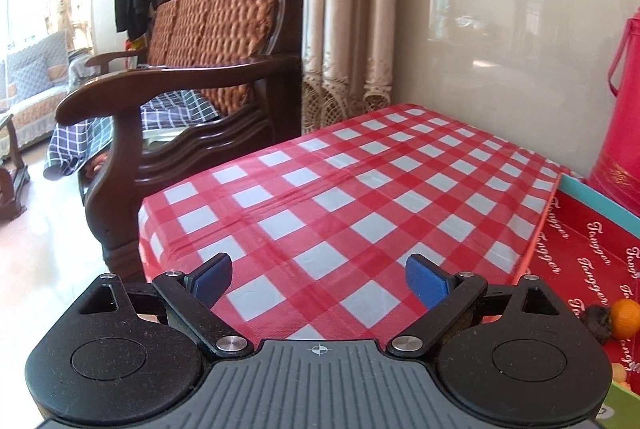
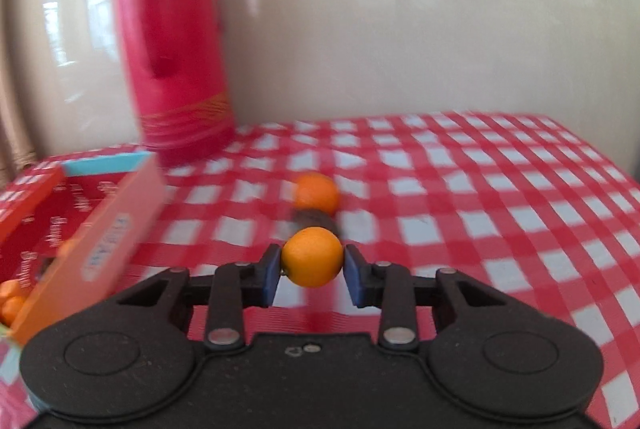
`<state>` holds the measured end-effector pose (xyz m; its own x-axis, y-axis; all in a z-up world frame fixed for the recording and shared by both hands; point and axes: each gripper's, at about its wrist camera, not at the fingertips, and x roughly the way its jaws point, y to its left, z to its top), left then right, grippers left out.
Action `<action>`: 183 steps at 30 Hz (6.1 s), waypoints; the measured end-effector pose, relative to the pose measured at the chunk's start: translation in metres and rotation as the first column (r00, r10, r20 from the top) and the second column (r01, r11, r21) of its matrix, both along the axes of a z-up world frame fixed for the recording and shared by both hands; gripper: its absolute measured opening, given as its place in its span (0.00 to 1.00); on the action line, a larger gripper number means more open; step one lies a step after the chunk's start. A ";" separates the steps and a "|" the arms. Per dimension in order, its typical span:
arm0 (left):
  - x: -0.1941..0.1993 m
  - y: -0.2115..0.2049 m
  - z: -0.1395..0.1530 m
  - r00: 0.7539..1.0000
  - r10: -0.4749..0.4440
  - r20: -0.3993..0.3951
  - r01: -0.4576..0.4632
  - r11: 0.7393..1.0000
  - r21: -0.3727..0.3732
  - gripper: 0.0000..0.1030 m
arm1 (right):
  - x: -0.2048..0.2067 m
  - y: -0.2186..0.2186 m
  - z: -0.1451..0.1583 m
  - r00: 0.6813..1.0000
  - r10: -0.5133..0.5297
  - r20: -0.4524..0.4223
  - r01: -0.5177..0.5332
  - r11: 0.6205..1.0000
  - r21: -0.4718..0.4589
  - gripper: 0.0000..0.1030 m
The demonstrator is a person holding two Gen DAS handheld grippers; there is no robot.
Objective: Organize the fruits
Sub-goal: 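Grasp a small orange with the right tool, then carry the orange over the box and open the right tool, then reach to the remaining dark brown piece and grasp it with the left tool, then carry the dark brown piece into the box and open the left tool, then grasp the last small orange on the table with the right tool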
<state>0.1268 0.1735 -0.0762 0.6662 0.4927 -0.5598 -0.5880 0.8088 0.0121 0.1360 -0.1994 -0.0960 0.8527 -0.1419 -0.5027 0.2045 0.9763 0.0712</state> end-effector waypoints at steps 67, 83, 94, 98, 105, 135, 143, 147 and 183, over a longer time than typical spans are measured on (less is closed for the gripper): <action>0.008 -0.299 0.012 0.669 -0.743 -0.008 0.724 0.649 0.233 0.94 | -0.047 -0.099 0.015 0.948 -0.318 -0.003 0.315 0.938 -0.146 0.94; 0.046 -0.348 -0.011 0.603 -0.798 -0.015 0.795 0.599 0.100 0.93 | -0.059 -0.124 0.010 0.935 -0.356 0.000 0.354 0.930 -0.096 0.94; 0.081 -0.364 -0.024 0.582 -0.813 0.000 0.813 0.582 -0.019 0.76 | -0.055 -0.123 0.009 0.943 -0.333 -0.009 0.332 0.942 -0.058 0.94; 0.092 -0.366 -0.034 0.572 -0.820 -0.023 0.816 0.572 -0.082 0.51 | -0.054 -0.123 0.008 0.946 -0.325 -0.016 0.324 0.945 -0.042 0.94; 0.096 -0.367 -0.039 0.563 -0.826 -0.025 0.819 0.561 -0.122 0.50 | -0.053 -0.121 0.007 0.952 -0.307 -0.019 0.306 0.952 -0.023 0.94; 0.058 -0.332 0.001 0.648 -0.761 0.039 0.753 0.648 0.115 0.37 | -0.050 -0.116 0.004 0.950 -0.311 -0.027 0.310 0.950 -0.025 0.94; 0.059 -0.273 0.021 0.781 -0.621 0.069 0.601 0.777 0.188 0.37 | -0.042 -0.100 0.005 0.963 -0.270 -0.021 0.269 0.963 -0.031 0.94; 0.068 -0.239 0.019 0.854 -0.519 0.045 0.503 0.843 0.191 0.37 | -0.036 -0.086 0.005 0.970 -0.242 -0.025 0.241 0.970 -0.034 0.94; 0.034 -0.084 0.030 0.950 -0.311 0.000 0.311 0.950 0.040 0.78 | 0.058 -0.015 0.005 0.996 -0.047 -0.070 0.046 0.999 -0.006 0.94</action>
<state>0.1605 0.0897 -0.0459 0.7933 0.2821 -0.5395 -0.3077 0.9504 0.0446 0.1935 -0.2141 -0.0909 0.8077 -0.1827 -0.5605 0.2539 0.9659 0.0510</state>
